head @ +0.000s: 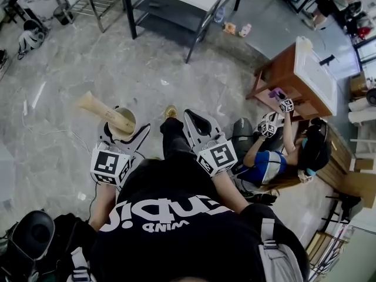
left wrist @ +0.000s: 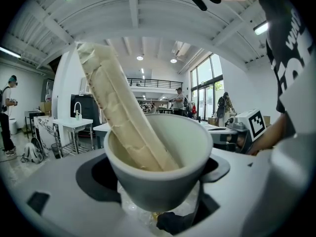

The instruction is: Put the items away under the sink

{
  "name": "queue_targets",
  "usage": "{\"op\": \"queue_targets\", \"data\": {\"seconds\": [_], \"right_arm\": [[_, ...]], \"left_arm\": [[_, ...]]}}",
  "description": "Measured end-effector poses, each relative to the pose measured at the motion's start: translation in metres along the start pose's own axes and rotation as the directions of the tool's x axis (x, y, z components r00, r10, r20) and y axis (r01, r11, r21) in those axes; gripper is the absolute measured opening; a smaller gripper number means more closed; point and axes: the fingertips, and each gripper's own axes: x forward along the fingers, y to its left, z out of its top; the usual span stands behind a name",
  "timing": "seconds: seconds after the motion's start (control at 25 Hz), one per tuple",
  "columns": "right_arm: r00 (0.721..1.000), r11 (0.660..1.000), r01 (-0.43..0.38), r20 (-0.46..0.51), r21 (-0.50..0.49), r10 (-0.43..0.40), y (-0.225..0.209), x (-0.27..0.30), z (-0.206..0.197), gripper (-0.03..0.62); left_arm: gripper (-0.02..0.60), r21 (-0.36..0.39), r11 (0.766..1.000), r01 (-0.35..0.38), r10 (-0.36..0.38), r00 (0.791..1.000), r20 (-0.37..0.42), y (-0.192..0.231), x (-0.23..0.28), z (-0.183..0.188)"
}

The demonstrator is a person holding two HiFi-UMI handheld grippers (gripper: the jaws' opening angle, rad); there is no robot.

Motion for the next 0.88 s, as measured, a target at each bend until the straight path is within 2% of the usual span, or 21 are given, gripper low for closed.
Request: {"op": "queue_targets", "data": {"seconds": [0.4, 0.64, 0.88], "right_arm": [[0.998, 0.996, 0.068, -0.004, 0.051, -0.068, -0.080, 0.084, 0.008, 0.018], [0.999, 0.998, 0.051, -0.008, 0.036, -0.051, -0.139, 0.138, 0.031, 0.018], [0.999, 0.998, 0.036, -0.024, 0.043, -0.035, -0.197, 0.189, 0.043, 0.018]], "left_arm": [[0.453, 0.000, 1.000, 0.031, -0.031, 1.000, 0.007, 0.068, 0.088, 0.033], [0.453, 0.001, 0.999, 0.043, -0.043, 0.999, -0.011, 0.103, 0.157, 0.063], [0.453, -0.008, 1.000, 0.008, -0.008, 1.000, -0.008, 0.141, 0.215, 0.092]]}}
